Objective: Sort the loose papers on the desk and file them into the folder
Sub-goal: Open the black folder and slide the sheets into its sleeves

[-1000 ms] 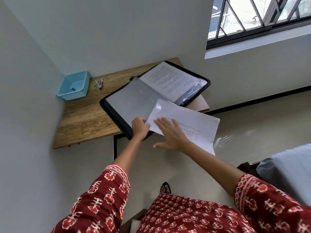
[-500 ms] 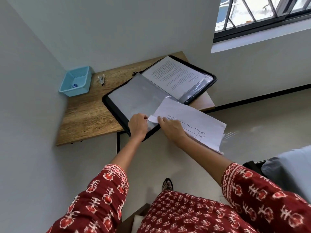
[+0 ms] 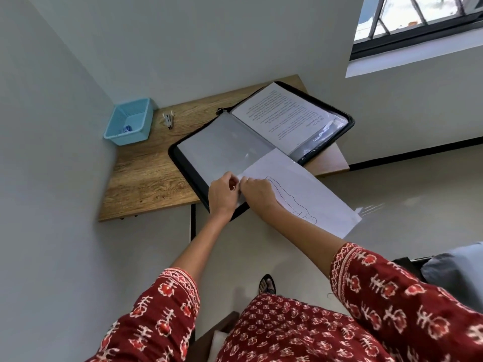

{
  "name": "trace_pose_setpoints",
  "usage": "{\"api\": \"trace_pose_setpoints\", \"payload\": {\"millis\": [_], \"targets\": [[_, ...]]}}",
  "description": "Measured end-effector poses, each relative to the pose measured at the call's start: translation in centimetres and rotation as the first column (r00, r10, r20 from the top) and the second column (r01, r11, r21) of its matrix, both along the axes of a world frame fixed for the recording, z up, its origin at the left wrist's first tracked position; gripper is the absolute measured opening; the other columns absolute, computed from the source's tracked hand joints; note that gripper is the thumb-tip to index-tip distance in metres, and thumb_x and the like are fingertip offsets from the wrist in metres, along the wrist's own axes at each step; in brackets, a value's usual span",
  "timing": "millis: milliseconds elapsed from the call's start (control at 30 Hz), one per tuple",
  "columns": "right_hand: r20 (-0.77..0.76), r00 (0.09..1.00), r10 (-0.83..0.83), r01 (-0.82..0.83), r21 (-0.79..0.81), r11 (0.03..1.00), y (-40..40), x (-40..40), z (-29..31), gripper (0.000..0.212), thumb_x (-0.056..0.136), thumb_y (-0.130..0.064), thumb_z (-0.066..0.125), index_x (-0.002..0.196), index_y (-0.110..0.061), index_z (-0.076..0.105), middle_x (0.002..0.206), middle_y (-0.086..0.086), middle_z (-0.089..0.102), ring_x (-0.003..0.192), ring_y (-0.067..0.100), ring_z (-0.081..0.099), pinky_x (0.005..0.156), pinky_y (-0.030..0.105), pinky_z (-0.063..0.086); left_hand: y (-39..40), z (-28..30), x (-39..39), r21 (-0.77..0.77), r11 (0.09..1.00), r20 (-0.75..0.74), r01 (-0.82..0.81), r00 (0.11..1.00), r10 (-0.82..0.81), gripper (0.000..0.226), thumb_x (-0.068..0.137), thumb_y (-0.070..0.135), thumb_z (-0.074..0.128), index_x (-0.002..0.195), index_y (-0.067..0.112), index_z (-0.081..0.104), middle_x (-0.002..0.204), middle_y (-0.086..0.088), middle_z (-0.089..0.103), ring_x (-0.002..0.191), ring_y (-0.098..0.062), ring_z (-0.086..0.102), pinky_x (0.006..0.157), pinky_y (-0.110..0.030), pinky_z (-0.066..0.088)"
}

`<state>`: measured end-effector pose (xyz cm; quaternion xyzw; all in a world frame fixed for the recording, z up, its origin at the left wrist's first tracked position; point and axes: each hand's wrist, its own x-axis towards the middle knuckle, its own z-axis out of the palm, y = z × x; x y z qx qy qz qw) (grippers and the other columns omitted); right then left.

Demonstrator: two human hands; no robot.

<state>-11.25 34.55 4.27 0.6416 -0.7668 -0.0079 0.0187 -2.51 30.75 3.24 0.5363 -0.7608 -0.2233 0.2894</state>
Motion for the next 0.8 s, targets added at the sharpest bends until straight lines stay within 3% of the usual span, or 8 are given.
{"api": "trace_pose_setpoints", "payload": {"millis": [100,167,233,367,500,600,667,800], "targets": [[0.236,0.971,0.030,-0.051,0.083,0.995,-0.7,-0.4,-0.8,0.023,0.091,-0.003,0.044,0.111,-0.005,0.057,0.109,0.010,0.064,0.101,0.027,0.063,0.074,0.029,0.042,-0.2,-0.6,0.2,0.080,0.981,-0.231,-0.179,0.954,0.192,0.018,0.088,0.017,0.062,0.100,0.004,0.065,0.100,-0.008,0.065,0.094,-0.018,0.060,0.077,-0.024,0.046],[0.329,0.944,0.038,-0.068,0.082,0.994,-0.4,-0.8,-1.0,0.021,0.093,-0.011,0.044,0.109,-0.005,0.057,0.110,0.013,0.063,0.103,0.031,0.060,0.075,0.031,0.040,-0.7,-1.3,0.2,0.319,0.889,-0.359,-0.329,0.826,0.435,0.037,0.088,0.021,0.062,0.121,0.005,0.054,0.119,-0.009,0.054,0.108,-0.021,0.054,0.085,-0.025,0.045],[0.431,0.899,0.072,-0.109,0.061,0.992,-0.3,-1.1,-1.4,0.026,0.092,-0.030,0.051,0.101,-0.006,0.057,0.108,0.013,0.063,0.104,0.030,0.057,0.075,0.030,0.037,-0.8,-1.8,0.0,0.599,0.744,-0.414,-0.296,0.681,0.604,0.050,0.087,0.022,0.064,0.130,0.008,0.043,0.121,-0.007,0.052,0.107,-0.024,0.056,0.082,-0.032,0.052],[0.399,0.897,0.191,-0.290,0.205,0.935,0.5,-1.9,-3.2,0.067,0.089,-0.055,0.051,0.131,-0.004,0.045,0.139,0.012,0.042,0.131,0.029,0.031,0.104,0.048,0.025,-1.2,-3.1,-0.2,0.713,0.662,-0.399,-0.231,0.643,0.654,0.049,0.087,0.020,0.065,0.130,0.007,0.045,0.119,-0.014,0.058,0.104,-0.030,0.061,0.088,-0.043,0.053],[0.476,0.856,0.202,-0.295,0.129,0.947,1.4,-2.2,-4.5,0.069,0.092,-0.053,0.048,0.144,-0.009,0.034,0.154,0.010,0.025,0.144,0.025,0.014,0.114,0.046,0.007,-1.5,-3.5,-0.2,0.715,0.669,-0.409,-0.203,0.654,0.636,0.028,0.090,0.016,0.061,0.111,-0.002,0.058,0.106,-0.017,0.063,0.097,-0.030,0.064,0.074,-0.035,0.055],[0.513,0.857,0.056,-0.005,-0.101,0.995,2.1,-2.9,-4.7,0.049,0.098,-0.044,0.042,0.136,-0.015,0.047,0.150,0.003,0.037,0.143,0.015,0.022,0.115,0.038,0.002,-1.1,-2.9,-0.3,0.693,0.692,-0.381,-0.200,0.713,0.588,0.020,0.090,0.000,0.055,0.109,-0.005,0.061,0.101,-0.016,0.064,0.088,-0.025,0.062,0.076,-0.032,0.052],[0.485,0.861,-0.154,0.242,-0.125,0.962,2.7,-4.8,-5.2,0.043,0.099,-0.035,0.040,0.137,-0.016,0.045,0.151,0.005,0.032,0.143,0.018,0.018,0.115,0.045,0.001,-0.9,-2.6,-0.3,0.692,0.697,-0.373,-0.189,0.734,0.568,0.022,0.092,-0.003,0.051,0.112,-0.007,0.060,0.101,-0.014,0.062,0.088,-0.023,0.060,0.078,-0.029,0.050],[0.475,0.621,-0.624,0.724,-0.041,0.689,5.7,-10.8,-6.7,0.051,0.094,-0.039,0.046,0.135,-0.009,0.043,0.148,0.017,0.033,0.141,0.032,0.021,0.109,0.064,0.003,-0.7,-2.6,-0.3,0.688,0.703,-0.360,-0.180,0.756,0.546,0.022,0.093,-0.003,0.048,0.110,-0.006,0.061,0.105,-0.016,0.063,0.094,-0.026,0.062,0.078,-0.030,0.051]]}}
